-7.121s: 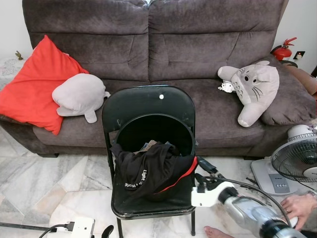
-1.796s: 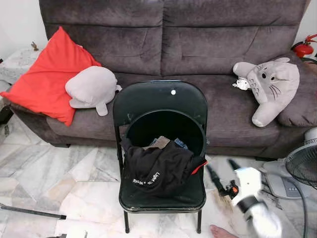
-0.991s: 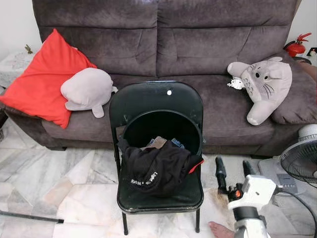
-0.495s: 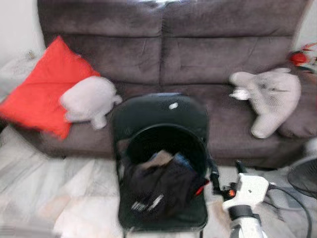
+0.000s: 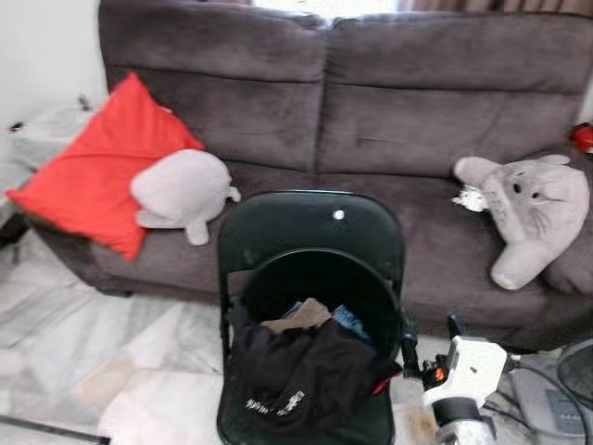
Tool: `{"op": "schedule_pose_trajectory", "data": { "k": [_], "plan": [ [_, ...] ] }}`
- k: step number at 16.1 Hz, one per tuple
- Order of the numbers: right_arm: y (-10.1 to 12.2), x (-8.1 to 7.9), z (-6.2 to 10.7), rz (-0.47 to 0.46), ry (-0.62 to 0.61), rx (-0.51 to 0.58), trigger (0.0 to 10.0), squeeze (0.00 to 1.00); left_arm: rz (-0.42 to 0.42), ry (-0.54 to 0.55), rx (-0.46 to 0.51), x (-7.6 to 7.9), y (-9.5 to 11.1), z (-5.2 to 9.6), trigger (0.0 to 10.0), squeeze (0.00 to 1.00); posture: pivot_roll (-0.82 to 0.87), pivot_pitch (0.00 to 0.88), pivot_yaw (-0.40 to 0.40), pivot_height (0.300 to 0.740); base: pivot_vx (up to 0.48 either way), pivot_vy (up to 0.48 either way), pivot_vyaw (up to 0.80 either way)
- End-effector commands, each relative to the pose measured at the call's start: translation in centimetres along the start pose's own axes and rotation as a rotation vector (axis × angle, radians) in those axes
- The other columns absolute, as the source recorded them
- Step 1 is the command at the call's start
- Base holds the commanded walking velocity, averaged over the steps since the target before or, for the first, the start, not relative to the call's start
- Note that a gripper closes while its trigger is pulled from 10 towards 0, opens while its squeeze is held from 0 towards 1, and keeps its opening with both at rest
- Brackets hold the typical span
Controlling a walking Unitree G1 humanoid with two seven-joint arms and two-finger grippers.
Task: Hang hanger
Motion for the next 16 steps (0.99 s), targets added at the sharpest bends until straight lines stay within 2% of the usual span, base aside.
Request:
{"op": "schedule_pose_trajectory", "data": {
  "k": [1, 3, 5, 8, 9, 10, 11, 13, 14, 15, 16],
  "plan": [
    [0.3, 0.8, 0.5, 0.013, -0.018, -0.001, 10.0, 0.0, 0.005, 0.008, -0.033, -0.2, -0.8, 0.2, 10.0, 0.0, -0.12, 0.105, 0.058, 0.721, 0.0, 0.0, 0.0],
    [0.3, 2.5, 1.5, 0.021, -0.03, -0.027, 10.0, 0.0, 0.005, 0.014, -0.044, -0.5, -1.0, 0.3, 10.0, 0.0, -0.12, 0.112, 0.059, 0.721, 0.0, 0.0, 0.0],
    [-1.0, 2.6, 3.1, 0.041, 0.115, -0.145, 10.0, 0.0, 0.003, 0.021, -0.057, -0.9, -1.2, 0.4, 10.0, 0.0, -0.13, 0.121, 0.063, 0.721, 0.0, 0.0, 0.0],
    [-3.6, 3.7, 5.0, 0.133, 0.31, -0.355, 10.0, 0.0, -0.006, 0.02, -0.069, -0.9, -1.3, 0.4, 10.0, 0.0, -0.13, 0.131, 0.07, 0.721, 0.0, 0.0, 0.0],
    [-3.8, 3.8, 5.2, 0.137, 0.34, -0.377, 10.0, 0.45, -0.006, 0.021, -0.07, -0.9, -1.3, 0.4, 10.0, 0.0, -0.13, 0.131, 0.07, 0.721, 0.0, 0.0, 0.0],
    [-4.0, 3.7, 5.2, 0.142, 0.372, -0.396, 10.0, 1.0, -0.006, 0.021, -0.071, -0.9, -1.3, 0.4, 10.0, 0.0, -0.12, 0.131, 0.072, 0.721, 0.0, 0.0, 0.0],
    [-4.5, 3.7, 5.4, 0.157, 0.44, -0.439, 10.0, 1.0, -0.008, 0.022, -0.073, -1.0, -1.3, 0.4, 10.0, 0.0, -0.12, 0.133, 0.074, 0.721, 0.0, 0.0, 0.0],
    [-4.8, 4.4, 5.2, 0.185, 0.46, -0.469, 10.0, 1.0, -0.01, 0.024, -0.077, -1.1, -1.3, 0.4, 10.0, 0.0, -0.12, 0.136, 0.078, 0.721, 0.0, 0.0, 0.0],
    [-4.9, 5.2, 4.8, 0.207, 0.454, -0.483, 10.0, 0.35, -0.011, 0.026, -0.081, -1.2, -1.4, 0.4, 10.0, 0.0, -0.12, 0.138, 0.081, 0.721, 0.0, 0.0, 0.0],
    [-4.9, 5.9, 4.2, 0.23, 0.444, -0.492, 10.0, 0.0, -0.013, 0.028, -0.087, -1.3, -1.5, 0.5, 10.0, 0.0, -0.11, 0.139, 0.085, 0.721, 0.0, 0.0, 0.0],
    [-4.8, 6.6, 3.4, 0.247, 0.446, -0.502, 10.0, 0.0, -0.014, 0.03, -0.094, -1.5, -1.6, 0.6, 10.0, 0.0, -0.11, 0.139, 0.088, 0.721, 0.0, 0.0, 0.0]
  ]
}}
Point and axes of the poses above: a point about 5 cm out from each wrist's last joint towards the gripper, its own z axis pointing back from the gripper into the wrist, its own y axis along the axis of the wrist's last joint, x = y × z, the point moved 5 cm from there along -z, pointing out of the wrist towards the gripper, and after that the axes turned 8 degrees about -z, right-handed, at the moved point
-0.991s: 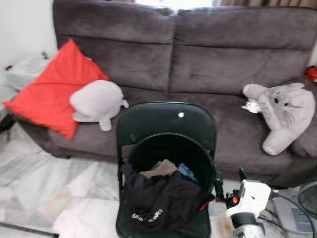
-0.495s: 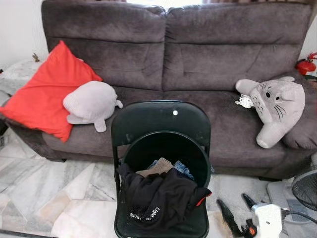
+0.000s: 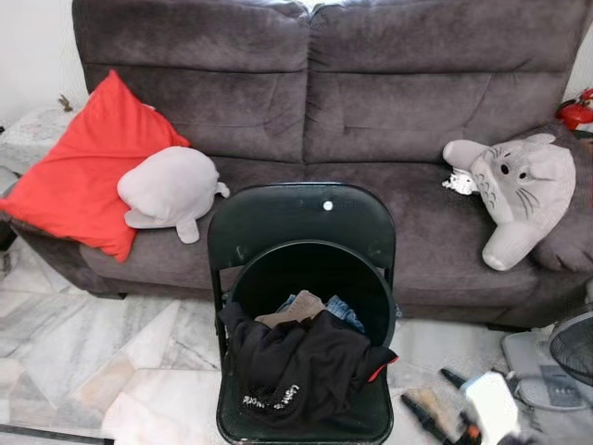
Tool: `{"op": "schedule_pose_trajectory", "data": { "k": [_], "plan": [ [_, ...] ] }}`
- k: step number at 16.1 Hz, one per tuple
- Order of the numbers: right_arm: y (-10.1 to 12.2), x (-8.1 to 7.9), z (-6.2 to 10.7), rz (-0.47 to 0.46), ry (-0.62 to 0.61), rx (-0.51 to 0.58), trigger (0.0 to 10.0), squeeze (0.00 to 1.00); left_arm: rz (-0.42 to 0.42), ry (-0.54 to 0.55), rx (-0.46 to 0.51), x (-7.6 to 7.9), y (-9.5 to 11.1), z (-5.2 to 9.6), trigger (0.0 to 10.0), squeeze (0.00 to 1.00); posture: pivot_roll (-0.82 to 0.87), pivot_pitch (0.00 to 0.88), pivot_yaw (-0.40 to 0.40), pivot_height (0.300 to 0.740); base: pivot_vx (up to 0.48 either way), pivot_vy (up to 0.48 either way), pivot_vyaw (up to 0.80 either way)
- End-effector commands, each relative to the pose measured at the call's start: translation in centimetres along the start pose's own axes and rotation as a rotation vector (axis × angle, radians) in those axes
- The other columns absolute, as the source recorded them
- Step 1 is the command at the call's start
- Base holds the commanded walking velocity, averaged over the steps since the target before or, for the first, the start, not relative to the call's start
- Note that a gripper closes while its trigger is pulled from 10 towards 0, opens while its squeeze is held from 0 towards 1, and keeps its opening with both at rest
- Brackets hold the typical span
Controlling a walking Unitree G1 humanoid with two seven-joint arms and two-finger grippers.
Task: Hang hanger
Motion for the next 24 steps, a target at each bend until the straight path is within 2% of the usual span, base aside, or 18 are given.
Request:
{"op": "schedule_pose_trajectory", "data": {
  "k": [1, 3, 6, 7, 8, 12, 15, 19, 24],
  "plan": [
    [-0.3, 0.2, -0.3, 0.001, 0.027, -0.016, 10.0, 0.0, 0.001, 0.009, -0.052, -0.4, -1.4, 0.4, 10.0, 0.0, -0.1, 0.143, 0.097, 0.721, 0.0, 0.0, 0.0],
    [0.4, 0.5, -1.2, 0.018, 0.065, -0.015, 10.0, 0.0, -0.007, 0.005, -0.057, -0.5, -1.5, 0.5, 10.0, 0.0, -0.09, 0.143, 0.104, 0.721, 0.0, 0.0, 0.0],
    [2.0, -1.0, -2.4, 0.032, 0.247, -0.007, 10.0, 0.0, -0.013, 0.003, -0.033, -0.9, -0.9, 0.5, 10.0, 0.0, -0.08, 0.146, 0.114, 0.721, 0.0, 0.0, 0.0],
    [2.4, -0.7, -2.9, 0.108, 0.262, -0.04, 10.0, 0.0, -0.017, 0.003, -0.032, -1.0, -0.9, 0.5, 10.0, 0.0, -0.08, 0.147, 0.118, 0.721, 0.0, 0.0, 0.0],
    [2.6, -0.3, -3.2, 0.141, 0.261, -0.057, 10.0, 0.0, -0.019, 0.003, -0.029, -1.1, -0.8, 0.5, 10.0, 0.0, -0.08, 0.148, 0.119, 0.721, 0.0, 0.0, 0.0],
    [2.8, 0.3, -3.5, 0.226, 0.274, -0.102, 10.0, 0.0, -0.023, -0.004, -0.003, -1.0, 0.1, 0.2, 10.0, 0.0, -0.07, 0.146, 0.117, 0.721, 0.0, 0.0, 0.0],
    [2.9, 0.5, -3.7, 0.233, 0.291, -0.105, 10.0, 0.0, -0.024, -0.009, 0.011, -1.1, 0.5, 0.1, 10.0, 0.0, -0.07, 0.144, 0.119, 0.721, 0.0, 0.0, 0.0],
    [2.7, -0.8, -3.9, 0.224, 0.452, -0.144, 10.0, 0.0, -0.026, -0.016, 0.03, -1.3, 0.6, 0.3, 10.0, 0.0, -0.06, 0.14, 0.121, 0.721, 0.0, 0.0, 0.0],
    [2.8, -1.4, -4.5, 0.247, 0.501, -0.152, 10.0, 0.0, -0.028, -0.022, 0.032, -1.1, -0.3, 0.7, 10.0, 0.0, -0.05, 0.142, 0.121, 0.721, 0.0, 0.0, 0.0]
  ]
}}
Point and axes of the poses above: a point about 5 cm out from each wrist's last joint towards the gripper, its own z axis pointing back from the gripper into the wrist, its own y axis along the axis of the wrist's last joint, x = y × z, the point moved 5 cm from there along -z, pointing out of the wrist towards the gripper, and after that the axes turned 8 degrees about -z, right-handed, at the moved point
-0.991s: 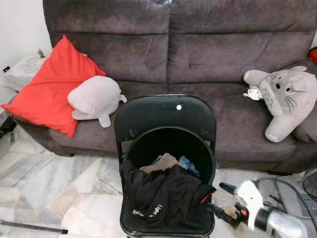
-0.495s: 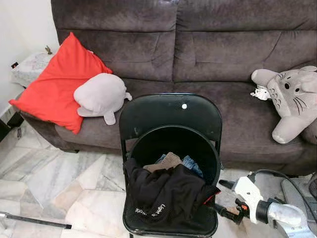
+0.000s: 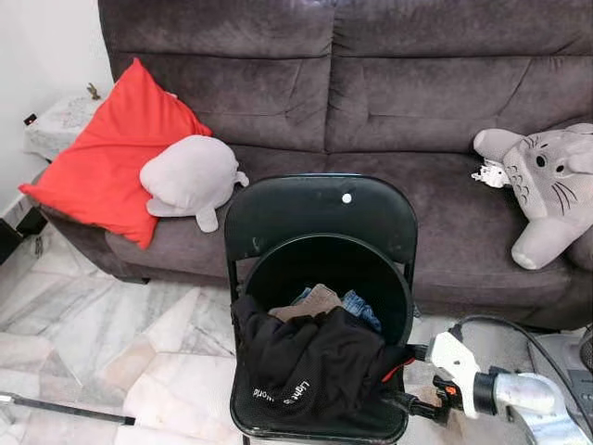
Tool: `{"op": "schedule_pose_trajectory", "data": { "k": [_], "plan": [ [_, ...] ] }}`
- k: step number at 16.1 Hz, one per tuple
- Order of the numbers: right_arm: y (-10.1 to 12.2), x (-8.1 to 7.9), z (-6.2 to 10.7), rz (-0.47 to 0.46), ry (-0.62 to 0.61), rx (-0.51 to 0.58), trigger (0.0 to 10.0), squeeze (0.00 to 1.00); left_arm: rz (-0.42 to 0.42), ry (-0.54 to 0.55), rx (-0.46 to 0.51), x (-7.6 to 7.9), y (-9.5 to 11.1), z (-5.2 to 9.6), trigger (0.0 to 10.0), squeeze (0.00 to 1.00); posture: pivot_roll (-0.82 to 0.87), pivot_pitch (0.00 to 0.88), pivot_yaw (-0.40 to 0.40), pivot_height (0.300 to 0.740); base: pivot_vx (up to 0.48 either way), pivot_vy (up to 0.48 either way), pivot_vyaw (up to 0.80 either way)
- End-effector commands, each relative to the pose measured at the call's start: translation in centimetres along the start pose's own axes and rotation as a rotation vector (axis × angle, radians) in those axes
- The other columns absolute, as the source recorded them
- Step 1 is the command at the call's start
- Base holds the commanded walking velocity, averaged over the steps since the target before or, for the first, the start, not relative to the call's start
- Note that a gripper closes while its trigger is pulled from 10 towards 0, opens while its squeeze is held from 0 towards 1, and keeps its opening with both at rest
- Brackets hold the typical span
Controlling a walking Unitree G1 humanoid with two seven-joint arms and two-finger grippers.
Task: Hang hanger
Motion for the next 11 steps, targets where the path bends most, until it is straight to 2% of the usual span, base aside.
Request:
{"op": "schedule_pose_trajectory", "data": {
  "k": [1, 5, 10, 11],
  "plan": [
    [-0.1, -0.6, -0.6, 0.005, 0.041, -0.009, 10.0, 0.0, 0.001, 0.011, -0.015, -0.4, -0.8, 0.4, 10.0, 0.0, -0.05, 0.141, 0.122, 0.721, 0.0, 0.0, 0.0],
    [0.7, -0.3, -1.0, 0.03, 0.037, 0.018, 10.0, 0.0, -0.006, -0.006, 0.009, 1.2, -0.1, -0.2, 10.0, 0.0, -0.05, 0.136, 0.121, 0.721, 0.0, 0.0, 0.0],
    [-0.3, -2.3, -1.1, 0.019, 0.192, -0.043, 10.0, 0.0, -0.01, -0.007, 0.012, 2.0, 1.1, -1.0, 10.0, 0.0, -0.05, 0.13, 0.117, 0.721, 0.0, 0.0, 0.0],
    [-0.3, -2.3, -1.1, 0.019, 0.192, -0.043, 10.0, 0.0, -0.01, -0.006, 0.013, 1.8, 1.2, -1.0, 10.0, 0.0, -0.05, 0.128, 0.116, 0.721, 0.0, 0.0, 0.0]
  ]
}}
Point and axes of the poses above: a point about 5 cm out from each wrist's last joint towards the gripper, its own z axis pointing back from the gripper into the wrist, its own y axis along the axis of the wrist's last joint, x = y × z, the point moved 5 cm from there along -z, pointing out of the wrist towards the gripper, and after that the axes turned 8 degrees about -z, right-handed, at the moved point
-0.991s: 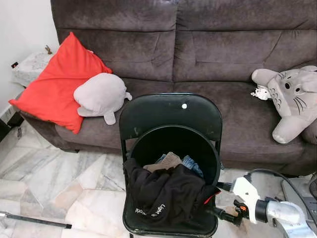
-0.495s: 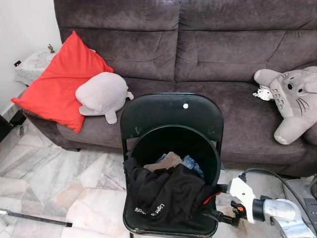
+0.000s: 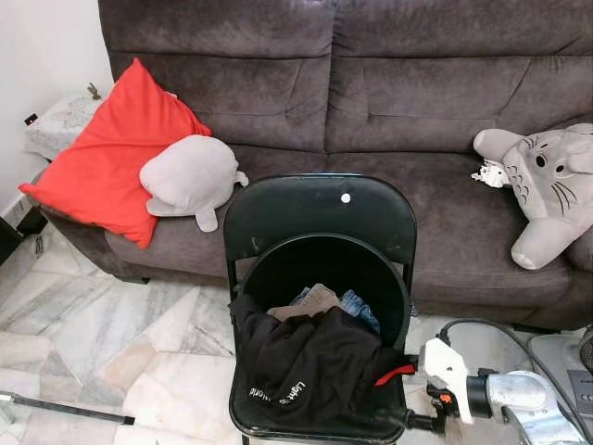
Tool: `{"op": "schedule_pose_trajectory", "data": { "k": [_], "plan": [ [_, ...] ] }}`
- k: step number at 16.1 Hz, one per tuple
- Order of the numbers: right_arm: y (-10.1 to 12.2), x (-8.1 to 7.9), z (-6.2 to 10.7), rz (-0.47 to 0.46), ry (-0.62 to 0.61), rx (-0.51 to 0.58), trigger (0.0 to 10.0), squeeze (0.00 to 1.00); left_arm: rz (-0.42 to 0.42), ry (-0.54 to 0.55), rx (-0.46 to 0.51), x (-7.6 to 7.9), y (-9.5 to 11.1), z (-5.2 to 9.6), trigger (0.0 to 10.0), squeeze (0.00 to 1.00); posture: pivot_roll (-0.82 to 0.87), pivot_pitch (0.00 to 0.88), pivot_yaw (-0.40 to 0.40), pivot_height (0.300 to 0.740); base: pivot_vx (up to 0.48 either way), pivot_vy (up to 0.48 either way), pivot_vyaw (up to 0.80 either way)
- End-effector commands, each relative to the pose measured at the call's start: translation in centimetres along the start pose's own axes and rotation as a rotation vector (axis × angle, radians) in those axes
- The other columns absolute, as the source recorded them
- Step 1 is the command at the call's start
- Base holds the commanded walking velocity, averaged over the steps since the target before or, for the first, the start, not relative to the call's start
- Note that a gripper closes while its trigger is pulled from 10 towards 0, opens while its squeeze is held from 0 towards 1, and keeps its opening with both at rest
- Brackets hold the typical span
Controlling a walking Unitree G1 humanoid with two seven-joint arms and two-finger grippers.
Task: Hang hanger
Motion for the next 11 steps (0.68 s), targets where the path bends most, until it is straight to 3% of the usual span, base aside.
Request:
{"op": "schedule_pose_trajectory", "data": {
  "k": [1, 4, 5, 6, 11],
  "plan": [
    [0.0, -0.7, -0.6, 0.017, 0.04, -0.008, 10.0, 0.0, -0.004, 0.014, -0.036, -0.6, -1.0, 0.4, 10.0, 0.0, -0.05, 0.128, 0.116, 0.721, 0.0, 0.0, 0.0],
    [0.7, 0.1, -0.8, 0.041, -0.034, 0.035, 10.0, 0.0, -0.005, 0.019, -0.038, -1.5, -0.8, 0.5, 10.0, 0.0, -0.05, 0.122, 0.12, 0.721, 0.0, 0.0, 0.0],
    [1.1, 0.8, -0.9, 0.059, -0.096, 0.051, 6.7, 0.0, -0.005, 0.02, -0.043, -1.5, -1.1, 0.6, 10.0, 0.0, -0.05, 0.121, 0.119, 0.721, 0.0, 0.0, 0.0],
    [1.4, 1.4, -1.0, 0.07, -0.137, 0.058, 0.0, 0.0, -0.004, 0.021, -0.049, -1.5, -1.2, 0.7, 10.0, 0.0, -0.05, 0.121, 0.119, 0.721, 0.0, 0.0, 0.0],
    [2.1, 0.8, -2.2, 0.053, -0.127, 0.12, 0.0, 0.0, -0.005, 0.023, -0.083, -0.9, -1.5, 0.4, 10.0, 0.0, -0.05, 0.125, 0.12, 0.721, 0.0, 0.0, 0.0]
  ]
}}
Point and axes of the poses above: a point about 5 cm out from each wrist's last joint towards the gripper, its own z axis pointing back from the gripper into the wrist, its own y axis along the axis of the wrist's last joint, x = y × z, the point moved 5 cm from there along -z, pointing out of the wrist towards the gripper, and after that the axes turned 8 degrees about -z, right-handed, at the moved point
